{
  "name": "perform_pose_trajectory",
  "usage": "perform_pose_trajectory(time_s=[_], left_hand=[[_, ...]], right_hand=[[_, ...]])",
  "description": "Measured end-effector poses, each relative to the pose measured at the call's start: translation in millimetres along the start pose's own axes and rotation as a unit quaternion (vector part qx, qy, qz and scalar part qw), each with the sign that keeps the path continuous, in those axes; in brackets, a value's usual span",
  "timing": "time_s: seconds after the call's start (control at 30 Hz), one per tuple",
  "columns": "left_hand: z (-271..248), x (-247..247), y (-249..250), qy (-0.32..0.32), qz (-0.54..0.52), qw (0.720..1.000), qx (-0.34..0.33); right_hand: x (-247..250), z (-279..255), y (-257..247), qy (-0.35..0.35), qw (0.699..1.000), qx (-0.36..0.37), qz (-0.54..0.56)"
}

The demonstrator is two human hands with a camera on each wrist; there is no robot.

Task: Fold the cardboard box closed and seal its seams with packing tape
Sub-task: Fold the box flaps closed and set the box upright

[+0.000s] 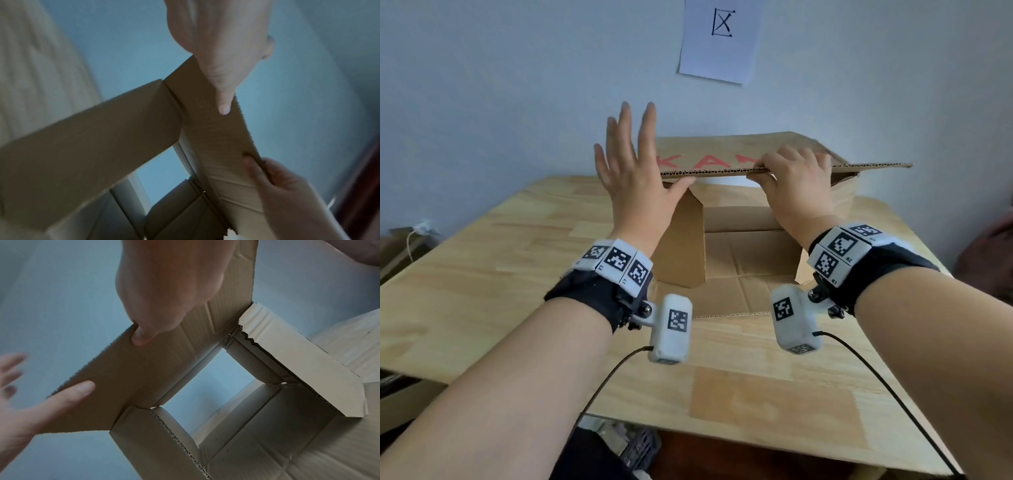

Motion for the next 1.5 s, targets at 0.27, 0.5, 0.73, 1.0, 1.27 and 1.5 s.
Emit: perform_pose_trajectory(time_s=[0.27, 0.5, 0.73, 1.0, 1.27, 1.5], left_hand=[[19, -36, 30, -0.225, 0.087, 0.963, -0.119], [19, -36, 31, -0.19, 0.089, 0.966, -0.152], [17, -28, 32, -0.178, 0.097, 0.961, -0.187], [21, -17, 17, -0.165, 0.05, 0.967, -0.188], [25, -33, 6, -0.192, 0.011, 0.972, -0.135], [23, -36, 9, -0.191, 0.013, 0.97, -0.148]], right_hand=[[32, -18, 6, -0.008, 0.998, -0.013, 0.053], [10, -70, 78, -0.118, 0.958, -0.23, 0.125], [-63, -90, 87, -0.332, 0.888, -0.29, 0.133], [-97, -63, 79, -0.407, 0.875, -0.252, 0.067], [-93, -77, 60, -0.35, 0.89, -0.267, 0.115], [-75, -77, -59, -0.307, 0.947, 0.073, 0.054]])
Point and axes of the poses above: each hand's wrist, its own z-axis towards the middle knuckle, its own x-axis out of the back of the hand, y = z × x, the point moved 8 cm from there along z, towards the middle knuckle, and after that the axes turned 6 degrees about -x, right-handed, at the moved point
